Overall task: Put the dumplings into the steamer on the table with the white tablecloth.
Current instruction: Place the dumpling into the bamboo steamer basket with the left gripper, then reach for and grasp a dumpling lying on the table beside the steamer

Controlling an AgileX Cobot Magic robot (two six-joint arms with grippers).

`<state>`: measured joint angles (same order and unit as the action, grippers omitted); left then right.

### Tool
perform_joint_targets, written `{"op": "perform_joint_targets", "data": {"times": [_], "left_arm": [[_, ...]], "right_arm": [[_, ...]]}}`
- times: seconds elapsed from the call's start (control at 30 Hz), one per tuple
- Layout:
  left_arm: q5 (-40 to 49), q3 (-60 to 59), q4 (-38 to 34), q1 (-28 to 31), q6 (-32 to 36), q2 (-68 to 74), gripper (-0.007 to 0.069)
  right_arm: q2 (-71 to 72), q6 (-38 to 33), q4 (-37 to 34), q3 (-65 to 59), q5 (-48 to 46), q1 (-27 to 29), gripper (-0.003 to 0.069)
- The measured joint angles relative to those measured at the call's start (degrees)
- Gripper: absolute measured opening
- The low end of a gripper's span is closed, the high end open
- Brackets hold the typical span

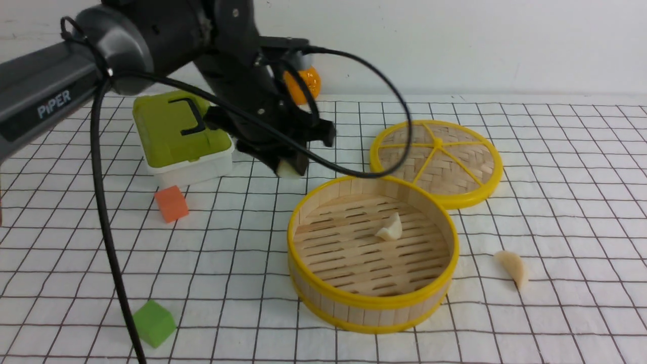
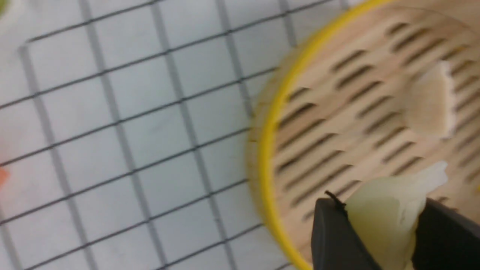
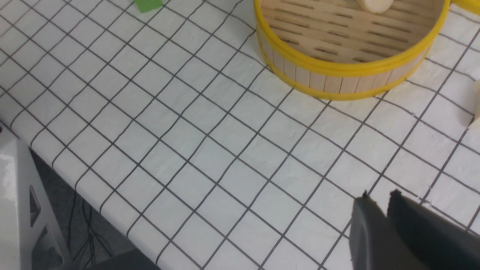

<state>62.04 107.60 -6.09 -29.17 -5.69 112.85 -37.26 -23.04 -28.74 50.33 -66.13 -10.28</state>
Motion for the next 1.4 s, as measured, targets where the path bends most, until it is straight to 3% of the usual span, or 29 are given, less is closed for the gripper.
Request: {"op": "perform_joint_targets", "data": {"times": [0.23,0.57,0.67,0.83,1.0,1.2,1.4], "left_arm": [[-4.6,-0.2,-0.6,-5.2,-3.6,6.9,0.025],[-10.2,-0.2,5.6,-5.5,-10.9,14.2,0.0254],[-10.9,-0.2,6.8,-5.5,-12.2,14.3,0.0285],[-8.7,0.6,7.5,-5.5,-12.9,13.7,0.0424],[-4.4,0.7,7.5,-5.5,-10.5,7.8,0.0456],[1.0,-2.1,7.9,-5.5,-8.5,-7.1,0.0437],[-0.8,-21.6,9.3,-5.5,-10.3,-27.8,0.0297]], "right_arm": [[0.0,0.0,0.0,0.0,-0.9,0.0,0.0082],[0.0,0.0,0.5,0.0,-1.1,0.0,0.0091],[0.0,0.0,0.5,0.0,-1.1,0.0,0.0092],[0.0,0.1,1.3,0.0,-1.0,0.0,0.0098],[-1.1,5.5,7.9,0.0,0.7,0.0,0.0106],[-8.4,14.2,17.6,0.0,2.6,0.0,0.0115],[-22.3,18.1,20.1,0.0,8.4,0.0,0.0154]]}}
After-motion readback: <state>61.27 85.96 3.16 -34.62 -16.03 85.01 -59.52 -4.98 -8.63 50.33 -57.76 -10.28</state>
